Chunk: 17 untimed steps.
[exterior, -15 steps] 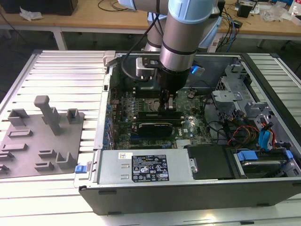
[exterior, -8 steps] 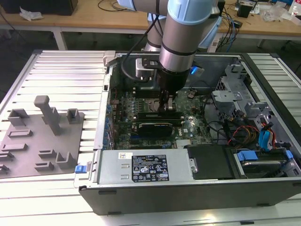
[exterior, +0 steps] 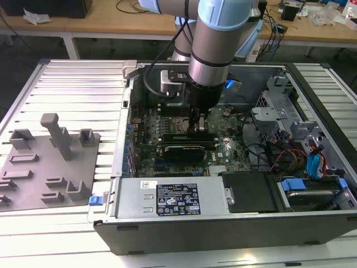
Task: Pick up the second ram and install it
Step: 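Insert the second ram into the second slot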
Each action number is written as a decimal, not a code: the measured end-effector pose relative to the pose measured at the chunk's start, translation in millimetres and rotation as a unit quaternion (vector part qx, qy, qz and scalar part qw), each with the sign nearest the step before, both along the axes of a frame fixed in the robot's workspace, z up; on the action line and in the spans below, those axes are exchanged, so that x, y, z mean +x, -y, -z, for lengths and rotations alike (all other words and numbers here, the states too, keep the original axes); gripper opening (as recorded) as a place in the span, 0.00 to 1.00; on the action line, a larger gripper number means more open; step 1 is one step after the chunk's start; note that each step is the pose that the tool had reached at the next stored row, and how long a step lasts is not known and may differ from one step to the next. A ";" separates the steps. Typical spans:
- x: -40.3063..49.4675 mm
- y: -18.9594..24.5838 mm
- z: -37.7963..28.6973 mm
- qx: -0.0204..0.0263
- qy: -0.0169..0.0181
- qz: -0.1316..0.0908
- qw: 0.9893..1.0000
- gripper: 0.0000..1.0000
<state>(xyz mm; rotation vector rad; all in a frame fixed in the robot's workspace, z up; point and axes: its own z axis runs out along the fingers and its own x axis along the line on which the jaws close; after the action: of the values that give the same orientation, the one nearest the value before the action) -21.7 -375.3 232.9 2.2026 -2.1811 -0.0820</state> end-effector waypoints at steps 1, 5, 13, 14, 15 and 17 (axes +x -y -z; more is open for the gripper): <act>0.0 0.0 0.2 0.000 0.000 0.000 1.000 0.13; 0.0 -0.1 0.2 0.000 0.000 0.002 1.000 0.13; 0.0 -0.4 -0.6 0.004 0.000 0.010 1.000 0.13; 0.0 -0.4 -0.4 0.005 0.000 0.011 1.000 0.13; 0.0 -0.3 -0.2 0.005 0.000 0.013 1.000 0.13; 0.0 0.9 0.0 0.006 0.000 0.012 1.000 0.13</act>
<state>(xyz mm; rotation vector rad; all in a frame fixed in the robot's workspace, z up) -21.7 -376.2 232.9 2.1820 -2.2133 -0.0961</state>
